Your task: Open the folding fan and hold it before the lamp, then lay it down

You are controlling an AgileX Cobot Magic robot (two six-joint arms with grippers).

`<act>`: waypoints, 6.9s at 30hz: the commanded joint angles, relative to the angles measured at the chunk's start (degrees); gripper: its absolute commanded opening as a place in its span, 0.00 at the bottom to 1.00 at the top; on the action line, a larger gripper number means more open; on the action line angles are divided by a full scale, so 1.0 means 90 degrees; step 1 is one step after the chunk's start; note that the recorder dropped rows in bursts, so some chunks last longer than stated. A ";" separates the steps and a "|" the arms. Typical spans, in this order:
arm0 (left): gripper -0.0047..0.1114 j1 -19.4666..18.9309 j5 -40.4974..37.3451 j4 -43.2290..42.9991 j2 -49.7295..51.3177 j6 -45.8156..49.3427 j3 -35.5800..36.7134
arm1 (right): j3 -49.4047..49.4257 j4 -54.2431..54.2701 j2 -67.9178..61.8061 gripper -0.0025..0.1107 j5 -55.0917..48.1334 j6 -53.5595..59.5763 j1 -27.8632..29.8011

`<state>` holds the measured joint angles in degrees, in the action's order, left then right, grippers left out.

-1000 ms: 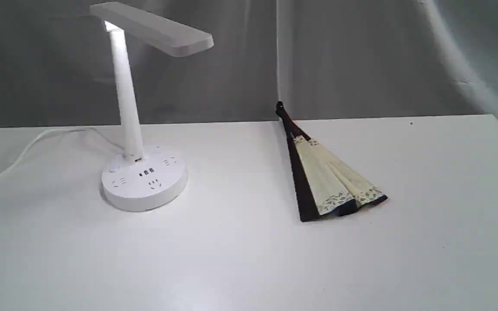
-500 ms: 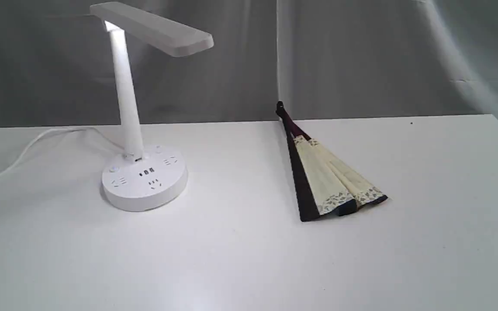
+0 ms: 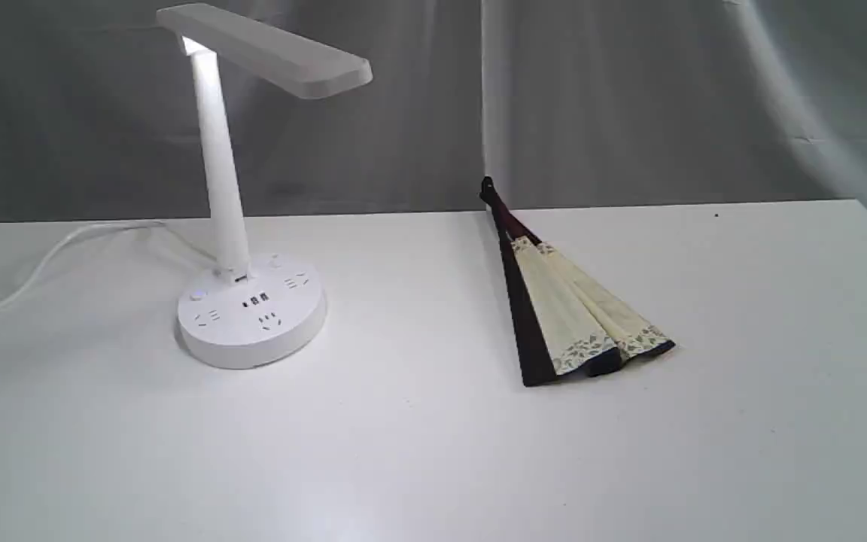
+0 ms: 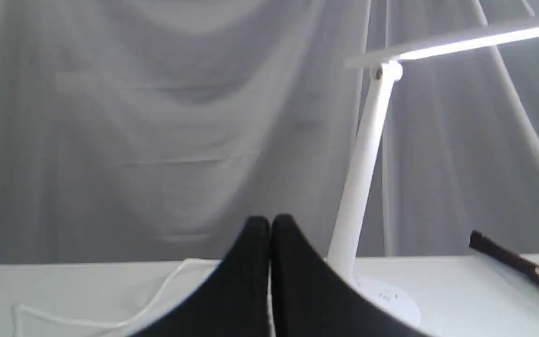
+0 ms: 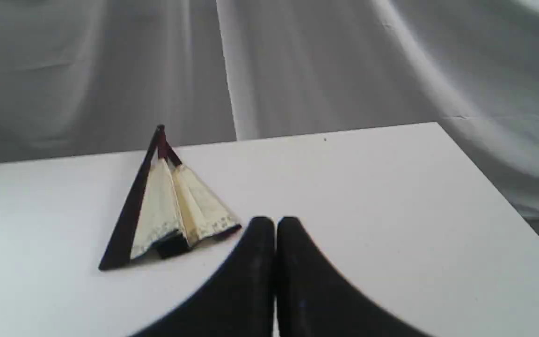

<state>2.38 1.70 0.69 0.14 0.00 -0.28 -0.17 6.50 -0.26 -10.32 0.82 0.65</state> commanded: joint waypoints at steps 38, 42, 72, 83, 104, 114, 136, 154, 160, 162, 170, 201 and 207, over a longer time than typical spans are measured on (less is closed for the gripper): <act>0.04 -0.0020 -0.2934 0.0453 -0.0016 -0.2303 -0.2525 | -0.2465 -0.0051 -0.2268 0.02 -0.1103 0.0401 -0.0027; 0.04 -0.0020 -0.3191 0.0522 -0.0016 -0.2303 -0.2891 | -0.2919 -0.0051 -0.3192 0.02 -0.1406 0.0575 -0.0027; 0.04 -0.0020 -0.2943 0.0403 0.4404 -0.2090 -0.4080 | -0.4361 0.0230 -0.7157 0.02 -0.0975 0.0599 -0.0027; 0.05 -0.0020 -0.3020 0.0389 0.5699 -0.0910 -0.4096 | -0.5140 0.0295 -0.8083 0.20 -0.1611 0.0711 -0.0027; 0.06 -0.0020 -0.3837 0.1183 0.7822 0.0133 -0.5038 | -0.7309 0.2265 -1.0661 0.34 -0.2376 0.2909 -0.0637; 0.26 -0.0020 -0.3861 0.1717 0.8287 0.0579 -0.5038 | -0.8592 0.1845 -1.2180 0.49 -0.2123 0.2859 -0.1309; 0.26 -0.0020 -0.3682 0.2048 0.8493 0.0579 -0.5038 | -0.8846 0.1823 -1.3600 0.54 -0.0692 0.2903 -0.1551; 0.26 -0.0020 -0.3666 0.2049 0.8493 0.0579 -0.5038 | -0.8846 0.0422 -1.3893 0.48 -0.1401 0.2903 -0.1610; 0.26 -0.0020 -0.3666 0.2049 0.8493 0.0579 -0.5038 | -0.8846 -0.0200 -1.3893 0.38 -0.1877 0.3147 -0.1624; 0.26 -0.0020 -0.3666 0.2049 0.8493 0.0579 -0.5038 | -0.8846 -0.0200 -1.3893 0.33 -0.2088 0.3530 -0.1640; 0.26 -0.0020 -0.3666 0.2049 0.8493 0.0579 -0.5038 | -0.8846 0.0352 -1.3893 0.27 -0.3399 0.5483 -0.1656; 0.26 -0.0020 -0.3666 0.2049 0.8493 0.0579 -0.5038 | -0.8846 -0.2195 -1.3775 0.27 -0.5137 0.5934 -0.1535; 0.26 -0.0020 -0.3655 0.2049 0.8493 0.0579 -0.5038 | -0.8846 -0.3291 -1.3775 0.32 -0.4572 0.5432 -0.1535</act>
<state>2.38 -31.93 18.73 76.56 5.16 -45.20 -80.51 -19.19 -122.94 -56.06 51.58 -13.68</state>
